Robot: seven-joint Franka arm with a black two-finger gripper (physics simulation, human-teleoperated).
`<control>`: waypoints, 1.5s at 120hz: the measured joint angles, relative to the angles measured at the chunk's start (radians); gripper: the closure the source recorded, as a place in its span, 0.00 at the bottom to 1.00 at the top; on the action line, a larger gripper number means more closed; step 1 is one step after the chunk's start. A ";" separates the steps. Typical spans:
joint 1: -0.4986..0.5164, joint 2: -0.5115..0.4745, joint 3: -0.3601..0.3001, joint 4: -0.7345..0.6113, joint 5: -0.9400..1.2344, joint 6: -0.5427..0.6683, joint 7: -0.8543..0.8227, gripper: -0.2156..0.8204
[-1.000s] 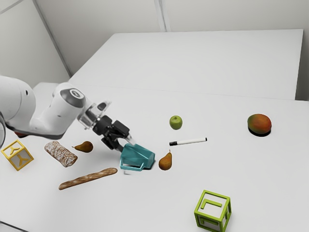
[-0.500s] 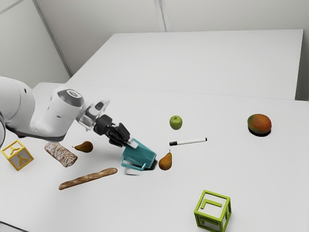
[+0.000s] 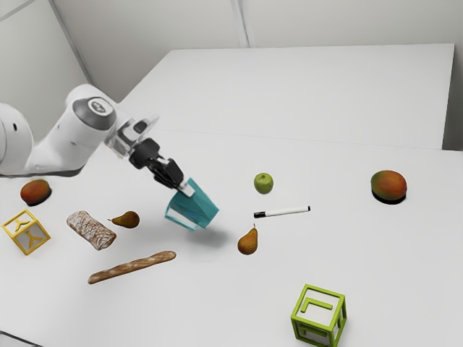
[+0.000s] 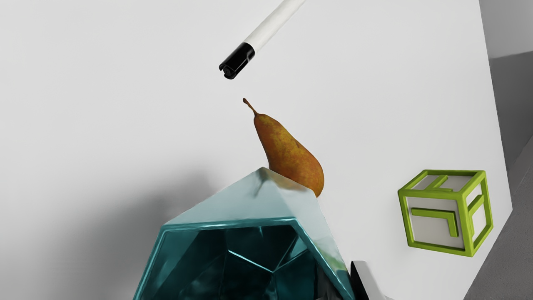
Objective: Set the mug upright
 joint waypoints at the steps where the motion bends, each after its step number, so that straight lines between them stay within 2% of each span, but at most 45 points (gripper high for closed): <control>1: -0.001 0.000 -0.001 0.005 0.017 0.002 -0.003 0.96; 16: 0.007 -0.005 -0.045 0.052 0.254 0.042 -0.052 0.96; 44: -0.009 -0.013 -0.130 0.042 0.607 0.175 -0.157 0.96; 70: -0.016 -0.008 -0.144 -0.052 0.712 0.347 -0.228 0.96; 104: -0.031 0.001 -0.146 -0.112 0.745 0.455 -0.297 0.95; 116: -0.030 0.007 -0.146 -0.115 0.741 0.468 -0.313 0.85; 131: -0.028 0.007 -0.145 -0.114 0.731 0.477 -0.328 0.59; 143: -0.031 0.000 -0.145 -0.114 0.727 0.478 -0.337 0.44; 160: -0.035 -0.028 -0.144 -0.084 0.703 0.445 -0.347 0.33; 180: -0.029 -0.040 -0.137 0.163 0.680 0.262 -0.358 0.26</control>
